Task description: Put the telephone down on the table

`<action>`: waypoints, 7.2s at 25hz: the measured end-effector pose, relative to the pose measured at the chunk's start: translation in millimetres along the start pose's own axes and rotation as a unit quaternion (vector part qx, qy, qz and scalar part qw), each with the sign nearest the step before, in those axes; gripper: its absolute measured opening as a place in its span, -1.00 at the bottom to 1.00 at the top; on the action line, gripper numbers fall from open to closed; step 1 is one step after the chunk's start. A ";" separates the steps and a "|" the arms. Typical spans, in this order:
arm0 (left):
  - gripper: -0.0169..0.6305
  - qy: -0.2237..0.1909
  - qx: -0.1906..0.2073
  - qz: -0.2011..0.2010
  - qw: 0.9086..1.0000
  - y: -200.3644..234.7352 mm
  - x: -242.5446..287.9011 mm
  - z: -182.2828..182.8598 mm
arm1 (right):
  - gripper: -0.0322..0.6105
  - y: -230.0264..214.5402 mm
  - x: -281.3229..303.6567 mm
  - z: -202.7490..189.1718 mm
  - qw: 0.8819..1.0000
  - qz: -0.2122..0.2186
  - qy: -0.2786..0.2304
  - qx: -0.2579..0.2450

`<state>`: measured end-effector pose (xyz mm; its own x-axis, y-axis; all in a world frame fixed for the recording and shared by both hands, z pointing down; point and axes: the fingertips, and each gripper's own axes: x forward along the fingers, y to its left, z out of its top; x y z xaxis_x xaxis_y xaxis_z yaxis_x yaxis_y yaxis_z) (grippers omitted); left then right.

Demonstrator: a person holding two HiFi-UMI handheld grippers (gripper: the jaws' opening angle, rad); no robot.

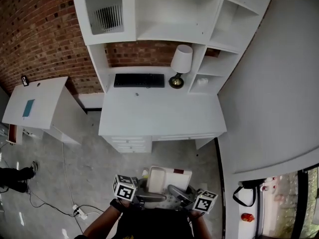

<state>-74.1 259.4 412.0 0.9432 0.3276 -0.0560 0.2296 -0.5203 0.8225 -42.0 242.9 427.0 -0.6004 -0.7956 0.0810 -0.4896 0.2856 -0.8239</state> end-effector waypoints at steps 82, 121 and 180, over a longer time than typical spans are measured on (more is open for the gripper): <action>0.48 -0.110 -0.037 0.099 0.988 525.1 -11.9 306.4 | -0.12 -454.3 328.9 247.9 0.991 0.048 0.121 0.011; 0.45 -0.053 -0.054 0.156 0.985 550.4 4.9 296.5 | 0.11 -487.0 296.9 262.3 0.981 -0.094 0.096 -0.141; 0.64 0.020 -0.140 0.340 0.930 579.1 3.6 288.5 | -0.23 -512.7 291.3 264.3 0.980 -0.132 0.135 -0.062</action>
<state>131.6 -268.3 724.9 0.8362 0.0294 0.5476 -0.4938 -0.3943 0.7751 201.2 -276.5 724.7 -0.5793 -0.6845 0.4426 -0.7143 0.1647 -0.6802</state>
